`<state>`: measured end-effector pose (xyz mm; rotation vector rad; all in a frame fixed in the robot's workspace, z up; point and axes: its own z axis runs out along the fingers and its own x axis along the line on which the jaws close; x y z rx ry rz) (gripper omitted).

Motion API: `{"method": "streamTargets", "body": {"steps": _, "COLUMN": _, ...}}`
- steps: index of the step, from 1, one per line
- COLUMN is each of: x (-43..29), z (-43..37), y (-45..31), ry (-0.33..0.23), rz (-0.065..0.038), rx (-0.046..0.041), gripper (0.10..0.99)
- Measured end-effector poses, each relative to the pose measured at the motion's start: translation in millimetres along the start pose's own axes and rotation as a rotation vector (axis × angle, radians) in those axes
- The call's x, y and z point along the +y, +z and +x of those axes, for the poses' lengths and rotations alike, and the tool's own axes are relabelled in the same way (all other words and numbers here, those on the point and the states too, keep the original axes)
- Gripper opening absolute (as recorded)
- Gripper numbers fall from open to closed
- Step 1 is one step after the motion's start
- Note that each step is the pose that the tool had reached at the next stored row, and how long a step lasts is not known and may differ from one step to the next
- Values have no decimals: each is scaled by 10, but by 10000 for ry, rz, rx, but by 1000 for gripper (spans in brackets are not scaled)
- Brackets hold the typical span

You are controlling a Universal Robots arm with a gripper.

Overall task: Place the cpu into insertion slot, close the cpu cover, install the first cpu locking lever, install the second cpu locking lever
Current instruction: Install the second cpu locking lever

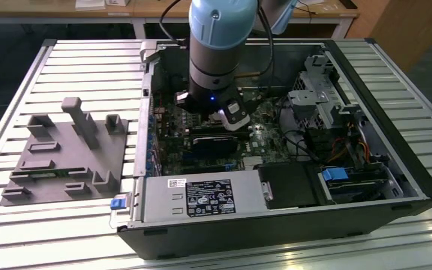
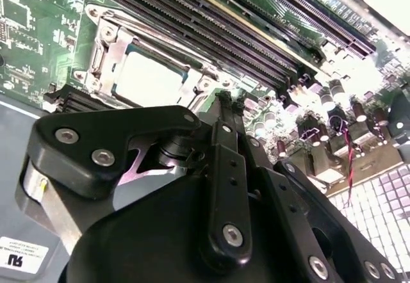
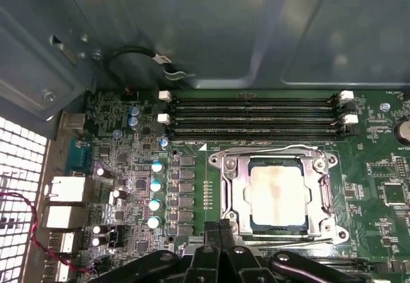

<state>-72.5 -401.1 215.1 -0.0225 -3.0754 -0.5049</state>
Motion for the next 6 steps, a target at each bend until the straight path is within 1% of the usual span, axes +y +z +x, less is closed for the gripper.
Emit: {"method": "streamTargets", "body": {"steps": 6, "x": 0, "z": 0, "y": -1, "ry": 0, "rz": 0, "rx": 0, "gripper": 118}}
